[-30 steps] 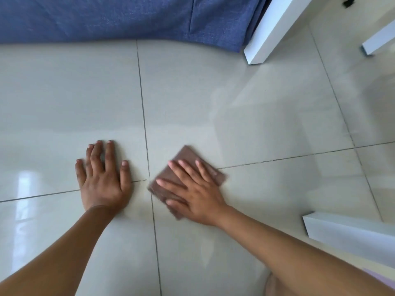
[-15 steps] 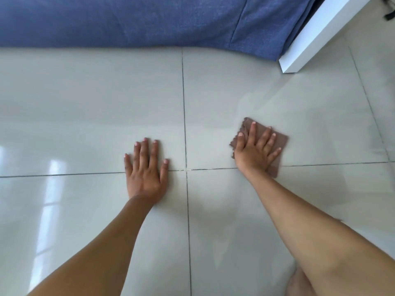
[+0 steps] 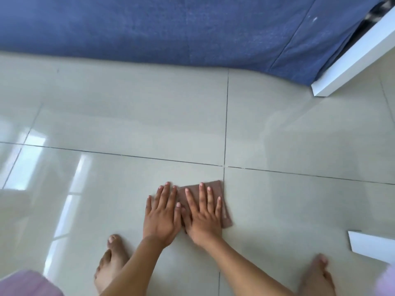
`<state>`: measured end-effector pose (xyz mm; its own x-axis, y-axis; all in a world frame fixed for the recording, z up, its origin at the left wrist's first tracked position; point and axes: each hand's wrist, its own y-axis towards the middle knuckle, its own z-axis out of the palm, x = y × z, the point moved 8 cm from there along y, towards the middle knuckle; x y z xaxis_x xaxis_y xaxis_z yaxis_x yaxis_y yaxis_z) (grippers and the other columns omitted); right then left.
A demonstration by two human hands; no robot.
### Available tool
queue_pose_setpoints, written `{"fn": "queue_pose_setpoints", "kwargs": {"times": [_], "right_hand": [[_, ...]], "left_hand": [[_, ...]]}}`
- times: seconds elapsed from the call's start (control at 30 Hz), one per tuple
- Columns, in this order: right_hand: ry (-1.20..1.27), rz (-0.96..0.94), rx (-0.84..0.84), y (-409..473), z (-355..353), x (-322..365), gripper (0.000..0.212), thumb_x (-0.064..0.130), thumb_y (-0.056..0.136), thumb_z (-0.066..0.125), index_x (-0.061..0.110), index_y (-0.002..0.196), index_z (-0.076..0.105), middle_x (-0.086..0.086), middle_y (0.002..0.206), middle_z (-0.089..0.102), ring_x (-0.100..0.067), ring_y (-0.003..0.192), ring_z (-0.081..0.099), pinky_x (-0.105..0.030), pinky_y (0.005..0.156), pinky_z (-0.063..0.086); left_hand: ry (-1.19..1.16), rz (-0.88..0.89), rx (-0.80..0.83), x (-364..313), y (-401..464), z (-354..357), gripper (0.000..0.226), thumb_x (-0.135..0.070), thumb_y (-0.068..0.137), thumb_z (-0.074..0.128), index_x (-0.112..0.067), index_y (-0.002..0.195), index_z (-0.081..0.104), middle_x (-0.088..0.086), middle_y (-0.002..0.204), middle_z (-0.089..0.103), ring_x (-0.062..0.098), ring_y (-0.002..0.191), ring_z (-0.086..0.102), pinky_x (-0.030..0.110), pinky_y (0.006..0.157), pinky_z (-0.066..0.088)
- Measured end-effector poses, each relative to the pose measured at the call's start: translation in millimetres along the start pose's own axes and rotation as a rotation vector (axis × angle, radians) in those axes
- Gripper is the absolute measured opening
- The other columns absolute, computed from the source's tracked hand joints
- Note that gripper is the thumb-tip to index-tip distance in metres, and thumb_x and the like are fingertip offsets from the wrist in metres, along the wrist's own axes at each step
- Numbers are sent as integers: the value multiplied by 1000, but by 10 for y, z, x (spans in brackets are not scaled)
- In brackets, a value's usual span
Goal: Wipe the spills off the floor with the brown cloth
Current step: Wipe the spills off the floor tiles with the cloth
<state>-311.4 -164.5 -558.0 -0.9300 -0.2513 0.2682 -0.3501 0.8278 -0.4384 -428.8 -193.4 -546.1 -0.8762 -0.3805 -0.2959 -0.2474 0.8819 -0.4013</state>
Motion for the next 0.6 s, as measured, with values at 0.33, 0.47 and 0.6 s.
{"fn": "queue_pose_setpoints", "kwargs": {"times": [0.33, 0.47, 0.6], "right_hand": [[-108, 71, -50, 6, -624, -366, 55, 19, 83, 50, 28, 136, 38, 4, 142, 42, -25, 129, 36, -38, 101, 30], [-173, 55, 51, 98, -736, -386, 39, 10, 80, 50, 19, 116, 60, -2, 123, 53, -26, 119, 41, -35, 99, 32], [-26, 137, 44, -11, -893, -470, 34, 12, 82, 48, 18, 110, 67, -6, 120, 54, -26, 118, 44, -34, 101, 36]], "left_hand": [[30, 0, 116, -400, 34, -197, 37, -23, 86, 48, -17, 123, 51, 6, 134, 42, 26, 127, 37, 33, 101, 36], [-19, -55, 171, -487, 11, -245, 29, -7, 82, 43, -9, 110, 50, 10, 116, 57, 30, 109, 53, 34, 85, 43], [-90, -97, 253, -464, -92, -353, 33, -3, 79, 44, -8, 112, 46, 12, 109, 61, 31, 96, 61, 36, 71, 48]]}}
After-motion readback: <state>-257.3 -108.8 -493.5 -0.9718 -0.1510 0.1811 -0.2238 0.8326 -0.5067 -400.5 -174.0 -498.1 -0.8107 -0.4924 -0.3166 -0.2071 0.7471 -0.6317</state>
